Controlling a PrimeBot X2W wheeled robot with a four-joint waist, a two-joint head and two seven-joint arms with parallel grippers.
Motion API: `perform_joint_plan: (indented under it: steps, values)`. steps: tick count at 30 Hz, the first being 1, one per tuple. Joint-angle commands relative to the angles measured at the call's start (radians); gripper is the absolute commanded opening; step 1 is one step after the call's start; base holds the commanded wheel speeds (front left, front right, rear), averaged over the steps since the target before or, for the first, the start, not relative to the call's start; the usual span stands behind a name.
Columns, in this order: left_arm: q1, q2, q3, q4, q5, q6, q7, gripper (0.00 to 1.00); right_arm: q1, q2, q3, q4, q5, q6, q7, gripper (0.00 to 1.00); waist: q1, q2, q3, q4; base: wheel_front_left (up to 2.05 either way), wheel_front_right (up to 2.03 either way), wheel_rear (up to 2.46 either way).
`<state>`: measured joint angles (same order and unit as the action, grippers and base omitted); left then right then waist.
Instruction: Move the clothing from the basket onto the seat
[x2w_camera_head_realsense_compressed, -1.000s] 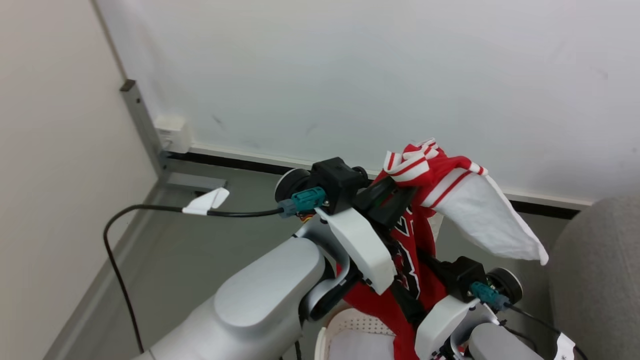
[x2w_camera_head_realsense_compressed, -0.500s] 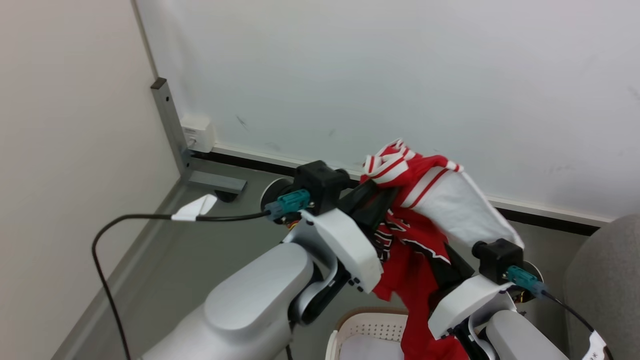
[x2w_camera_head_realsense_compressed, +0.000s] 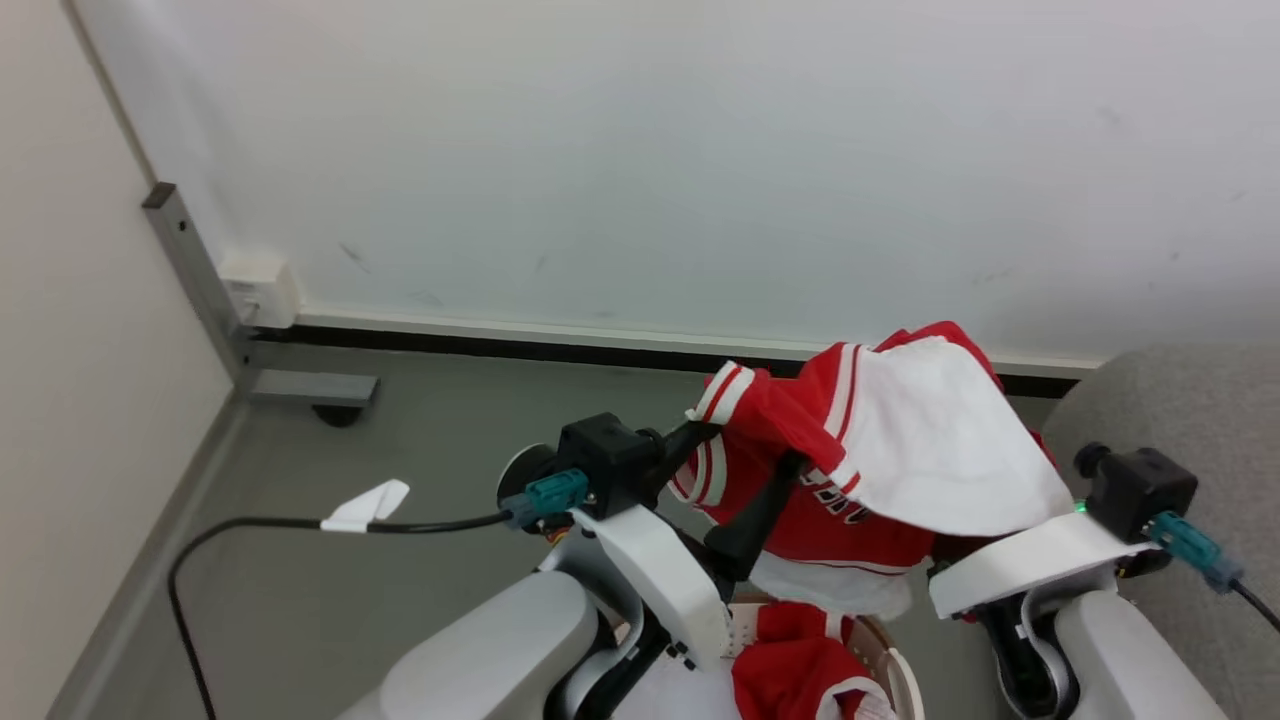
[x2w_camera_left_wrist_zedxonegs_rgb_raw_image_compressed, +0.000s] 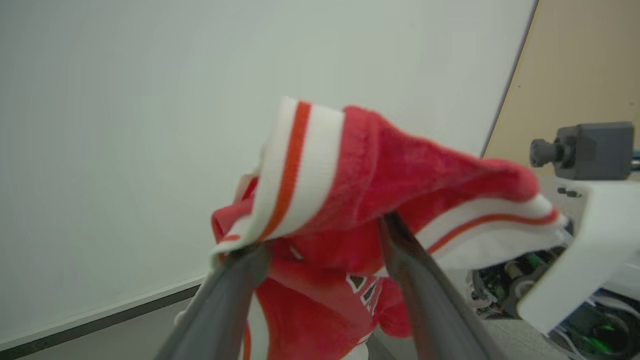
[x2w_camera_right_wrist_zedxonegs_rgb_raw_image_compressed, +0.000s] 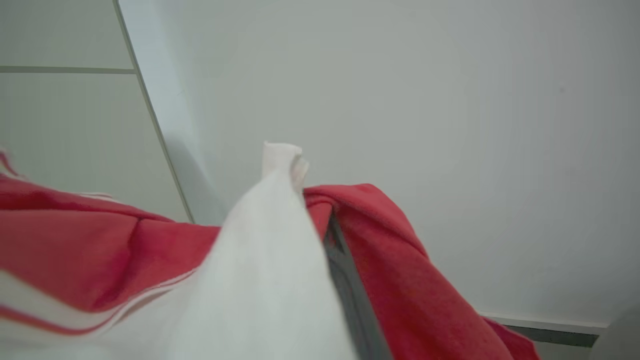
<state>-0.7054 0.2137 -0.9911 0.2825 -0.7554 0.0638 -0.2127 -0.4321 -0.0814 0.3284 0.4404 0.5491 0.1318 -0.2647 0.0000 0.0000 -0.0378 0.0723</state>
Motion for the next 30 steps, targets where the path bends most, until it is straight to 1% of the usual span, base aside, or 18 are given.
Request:
perform_joint_plan:
  steps: [1, 6, 10, 14, 19, 25, 28, 30]
  values:
    - [0.017, 0.007, -0.003, -0.013, 0.01, 0.002, -0.008, 1.0, 0.01, -0.015, -0.022, -0.013, 0.009, -0.002, 0.001, 0.0, 0.0, 0.0, 0.015, -0.049, 0.0, 0.0, 0.0]
    - [0.042, 0.016, -0.005, -0.033, 0.011, 0.008, -0.017, 1.0, 0.022, -0.047, -0.067, -0.047, 0.006, -0.002, 0.001, 0.0, 0.0, 0.0, 0.03, -0.139, 0.0, 0.0, 0.0]
    - [0.053, 0.018, -0.003, -0.037, 0.021, 0.003, -0.032, 1.0, 0.037, -0.078, -0.087, -0.071, 0.005, -0.002, 0.001, 0.0, 0.0, 0.0, 0.042, -0.219, 0.0, 0.0, 0.0]
    - [0.059, 0.022, 0.001, -0.036, 0.042, -0.01, -0.042, 1.0, 0.056, -0.105, -0.108, -0.103, -0.002, -0.002, 0.001, 0.0, 0.0, 0.0, 0.056, -0.299, 0.0, 0.0, 0.0]
    - [0.067, 0.029, 0.005, -0.024, 0.071, -0.029, -0.05, 1.0, 0.095, -0.111, -0.137, -0.142, -0.008, -0.002, 0.001, 0.0, 0.0, 0.0, 0.074, -0.388, 0.0, 0.0, 0.0]
    - [0.081, 0.024, 0.021, -0.015, 0.109, -0.042, -0.051, 1.0, 0.129, -0.109, -0.158, -0.171, -0.009, -0.002, 0.001, 0.0, 0.0, 0.0, 0.091, -0.459, 0.0, 0.0, 0.0]
    - [0.082, 0.02, 0.035, -0.017, 0.134, -0.046, -0.052, 1.0, 0.133, -0.107, -0.173, -0.184, -0.008, -0.002, 0.001, 0.0, 0.0, 0.0, 0.099, -0.477, 0.0, 0.0, 0.0]
    - [0.089, 0.016, 0.041, -0.016, 0.15, -0.053, -0.052, 1.0, 0.136, -0.097, -0.191, -0.197, 0.013, -0.002, 0.001, 0.0, 0.0, 0.0, 0.104, -0.483, 0.0, 0.0, 0.0]
